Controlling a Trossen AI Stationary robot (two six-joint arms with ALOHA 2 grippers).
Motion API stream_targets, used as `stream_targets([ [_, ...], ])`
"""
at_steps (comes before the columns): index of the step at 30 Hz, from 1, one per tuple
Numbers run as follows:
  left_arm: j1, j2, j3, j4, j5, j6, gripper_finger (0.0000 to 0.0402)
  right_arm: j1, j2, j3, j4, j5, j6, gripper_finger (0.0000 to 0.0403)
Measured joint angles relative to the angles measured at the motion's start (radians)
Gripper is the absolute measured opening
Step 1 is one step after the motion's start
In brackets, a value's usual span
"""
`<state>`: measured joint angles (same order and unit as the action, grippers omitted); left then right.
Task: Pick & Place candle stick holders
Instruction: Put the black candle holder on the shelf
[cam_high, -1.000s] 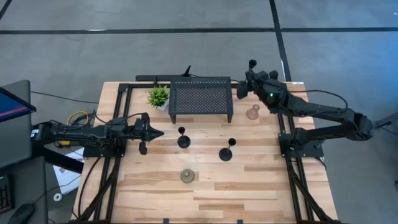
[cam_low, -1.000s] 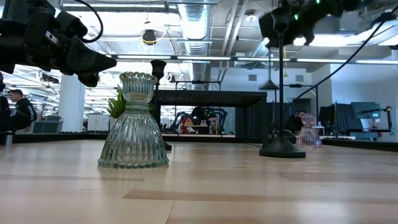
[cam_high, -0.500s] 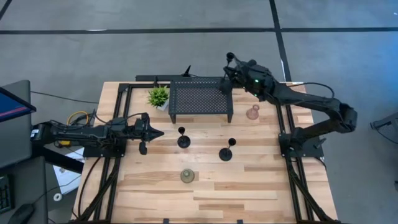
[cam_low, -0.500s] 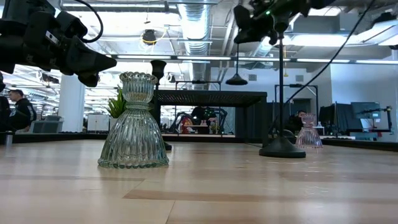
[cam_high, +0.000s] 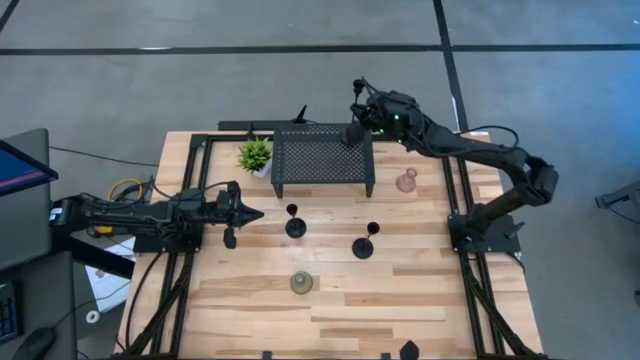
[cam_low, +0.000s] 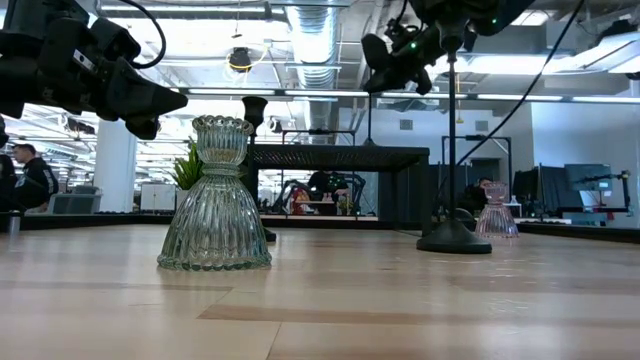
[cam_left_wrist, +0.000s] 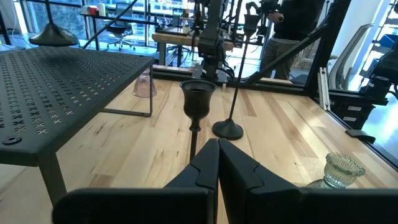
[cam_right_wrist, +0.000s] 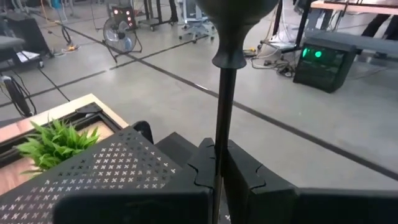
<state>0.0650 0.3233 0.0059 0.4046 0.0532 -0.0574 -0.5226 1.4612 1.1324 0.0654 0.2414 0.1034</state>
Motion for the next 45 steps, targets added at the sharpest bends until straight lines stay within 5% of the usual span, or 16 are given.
stream_targets([
  [30,0.0,0.0,0.0,0.0,0.0,0.0,0.0007,-0.018,0.0,0.0,-0.075,-0.009,0.002,0.0001],
  [45,0.0,0.0,0.0,0.0,0.0,0.0,0.0007,-0.017,0.0,0.0,-0.082,-0.009,0.021,0.0049],
])
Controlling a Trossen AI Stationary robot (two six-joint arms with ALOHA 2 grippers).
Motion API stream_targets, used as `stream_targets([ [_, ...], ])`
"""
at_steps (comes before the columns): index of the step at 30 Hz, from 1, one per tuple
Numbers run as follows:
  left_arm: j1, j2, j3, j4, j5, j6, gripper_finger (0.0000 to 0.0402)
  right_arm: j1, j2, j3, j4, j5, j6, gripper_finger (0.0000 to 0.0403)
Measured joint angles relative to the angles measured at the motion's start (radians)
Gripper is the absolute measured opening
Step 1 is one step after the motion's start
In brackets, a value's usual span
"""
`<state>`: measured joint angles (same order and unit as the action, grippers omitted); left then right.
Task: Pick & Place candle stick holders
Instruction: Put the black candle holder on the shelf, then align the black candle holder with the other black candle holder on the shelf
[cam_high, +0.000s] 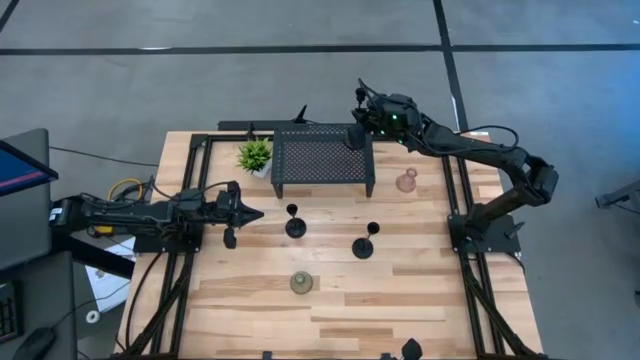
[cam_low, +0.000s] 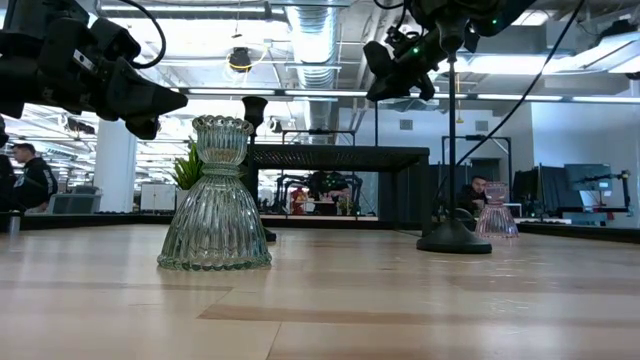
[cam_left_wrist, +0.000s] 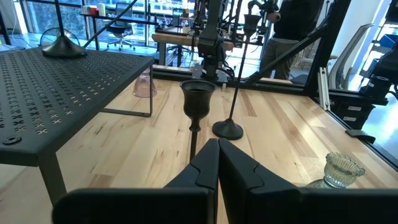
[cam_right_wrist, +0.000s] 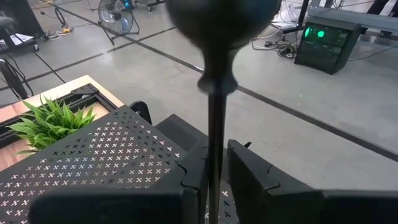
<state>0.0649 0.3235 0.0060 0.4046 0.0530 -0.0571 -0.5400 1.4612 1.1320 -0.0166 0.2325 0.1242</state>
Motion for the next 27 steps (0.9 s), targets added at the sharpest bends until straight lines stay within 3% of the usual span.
stream_targets([
  [8,0.0,0.0,0.0,0.0,0.0,0.0,0.0007,0.008,-0.002,0.02,-0.052,-0.009,-0.074,0.0084],
  [19,0.0,0.0,0.0,0.0,0.0,0.0,0.0007,0.045,-0.042,0.142,-0.297,-0.023,-0.108,0.0237],
  [27,0.0,0.0,0.0,0.0,0.0,0.0,0.0007,0.086,-0.197,0.205,-0.587,-0.025,-0.133,0.0232],
])
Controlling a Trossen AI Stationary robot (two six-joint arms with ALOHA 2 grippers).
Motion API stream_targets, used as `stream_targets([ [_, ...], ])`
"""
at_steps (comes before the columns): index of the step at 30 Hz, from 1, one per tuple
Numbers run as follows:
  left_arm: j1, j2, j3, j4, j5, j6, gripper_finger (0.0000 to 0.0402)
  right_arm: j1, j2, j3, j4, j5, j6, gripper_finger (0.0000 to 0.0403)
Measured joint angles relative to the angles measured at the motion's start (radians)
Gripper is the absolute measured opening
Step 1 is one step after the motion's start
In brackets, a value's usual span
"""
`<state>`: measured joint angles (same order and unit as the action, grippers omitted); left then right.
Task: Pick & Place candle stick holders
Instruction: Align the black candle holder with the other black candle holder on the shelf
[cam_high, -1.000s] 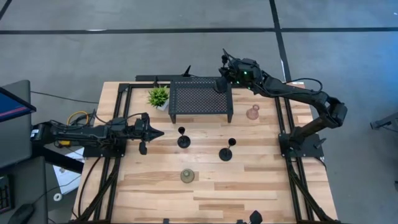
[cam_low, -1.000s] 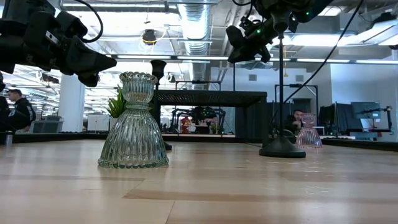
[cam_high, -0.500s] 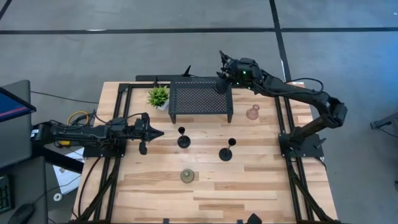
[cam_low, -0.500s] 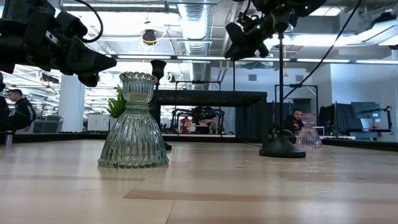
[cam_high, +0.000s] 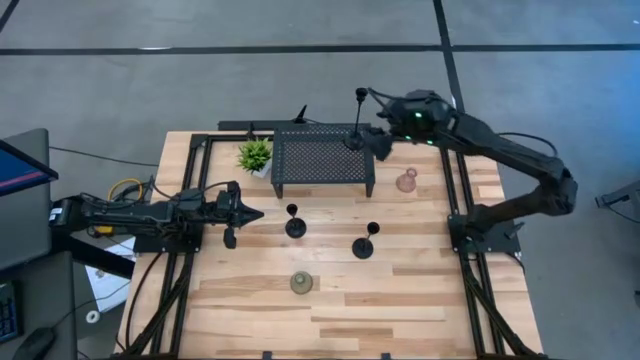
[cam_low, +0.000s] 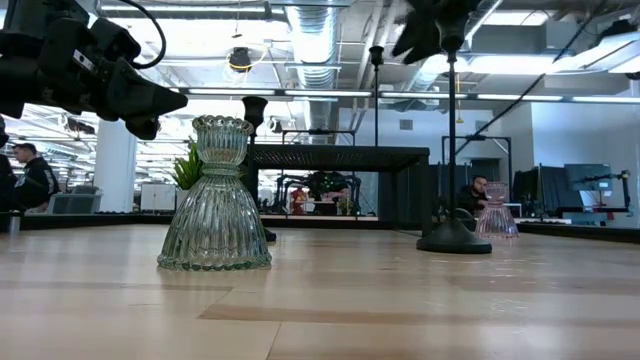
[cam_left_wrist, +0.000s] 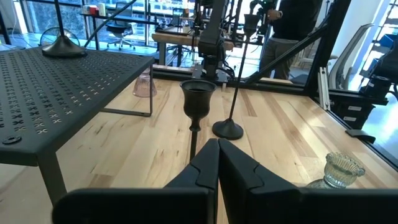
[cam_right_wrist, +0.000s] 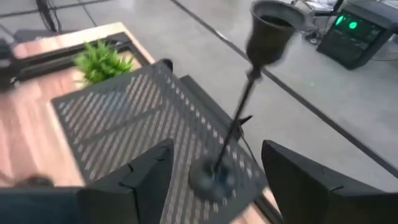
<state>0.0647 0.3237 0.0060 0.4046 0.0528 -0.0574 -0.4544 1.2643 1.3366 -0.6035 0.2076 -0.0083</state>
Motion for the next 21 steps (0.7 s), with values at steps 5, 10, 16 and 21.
stream_targets([
  [5,0.0,0.0,0.0,0.0,0.0,0.0,0.0007,0.061,-0.13,0.001,-0.194,-0.001,0.0,0.0215],
  [10,0.0,0.0,0.0,0.0,0.0,0.0,0.0007,0.162,-0.236,0.001,-0.401,-0.063,0.047,0.0194],
  [16,0.0,0.0,0.0,0.0,0.0,0.0,0.0007,0.294,-0.311,0.001,-0.543,-0.08,0.182,0.016],
  [21,0.0,0.0,0.0,0.0,0.0,-0.003,0.0007,0.421,-0.329,-0.015,-0.619,-0.079,0.295,0.0118],
])
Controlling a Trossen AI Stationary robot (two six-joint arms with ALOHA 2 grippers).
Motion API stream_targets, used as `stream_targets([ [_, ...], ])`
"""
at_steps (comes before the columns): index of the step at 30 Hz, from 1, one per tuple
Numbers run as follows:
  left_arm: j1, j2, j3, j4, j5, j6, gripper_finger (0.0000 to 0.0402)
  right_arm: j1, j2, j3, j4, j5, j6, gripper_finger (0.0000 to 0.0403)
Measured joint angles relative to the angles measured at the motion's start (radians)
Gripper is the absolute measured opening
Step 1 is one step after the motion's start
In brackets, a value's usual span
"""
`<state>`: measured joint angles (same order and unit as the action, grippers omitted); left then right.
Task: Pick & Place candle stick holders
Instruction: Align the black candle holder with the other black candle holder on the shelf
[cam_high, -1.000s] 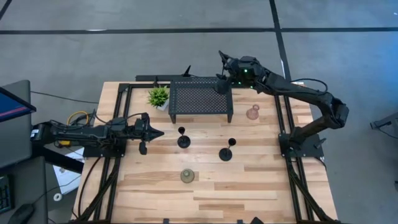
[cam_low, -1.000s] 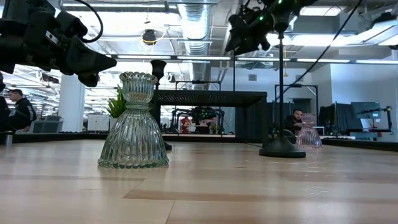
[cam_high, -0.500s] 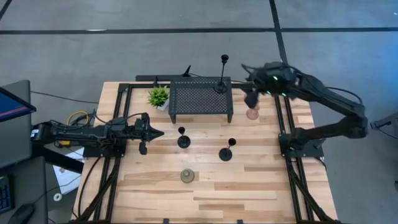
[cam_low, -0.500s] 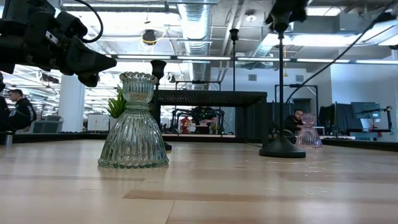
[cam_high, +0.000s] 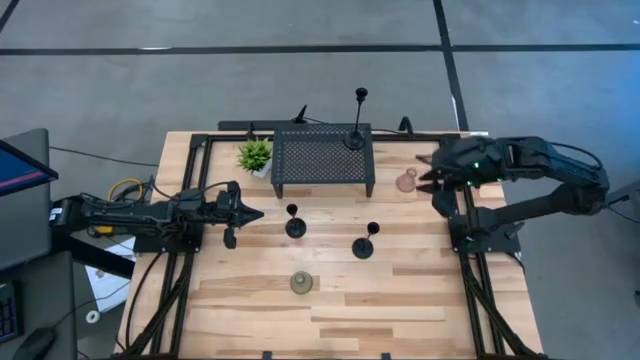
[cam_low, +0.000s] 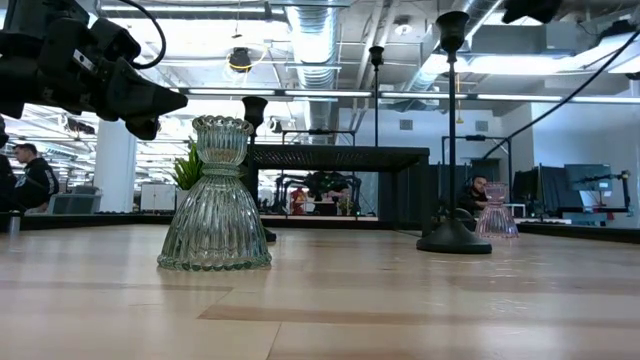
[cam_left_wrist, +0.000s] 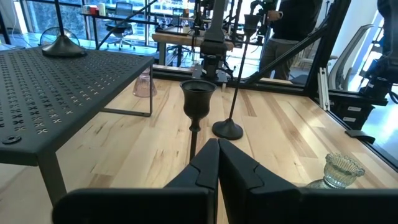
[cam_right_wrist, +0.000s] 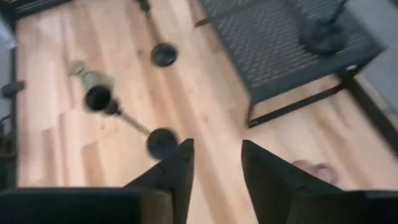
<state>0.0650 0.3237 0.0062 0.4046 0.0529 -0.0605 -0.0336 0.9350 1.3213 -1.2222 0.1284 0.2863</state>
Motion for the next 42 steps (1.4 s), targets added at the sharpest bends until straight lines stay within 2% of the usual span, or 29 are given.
stream_targets([
  [7,0.0,0.0,0.0,0.0,0.0,0.0,0.0007,0.2,-0.052,-0.167,0.061,0.01,0.077,0.0056],
  [13,0.0,0.0,0.0,0.0,0.0,0.0,0.0007,0.343,-0.105,-0.355,0.259,0.106,0.091,0.0005],
  [18,0.0,0.006,0.0,0.0,0.0,0.0,0.0007,0.438,-0.138,-0.502,0.407,0.194,0.135,0.0012],
  [23,0.0,0.034,0.0,0.0,0.0,0.001,0.0007,0.534,-0.161,-0.63,0.533,0.304,0.16,0.0002],
  [30,0.0,0.06,0.0,0.001,0.0,0.003,0.0007,0.629,-0.168,-0.814,0.891,0.478,0.11,0.0001],
  [32,0.0,0.06,0.0,0.003,0.0,0.003,0.0007,0.635,-0.153,-0.861,1.011,0.482,0.1,0.0002],
  [37,0.0,0.064,0.0,0.006,0.0,0.003,0.0007,0.637,-0.119,-0.938,1.168,0.48,0.105,0.0001],
  [42,0.0,0.064,0.0,0.008,0.0,0.003,0.0007,0.631,-0.057,-0.951,1.263,0.463,0.14,0.0003],
])
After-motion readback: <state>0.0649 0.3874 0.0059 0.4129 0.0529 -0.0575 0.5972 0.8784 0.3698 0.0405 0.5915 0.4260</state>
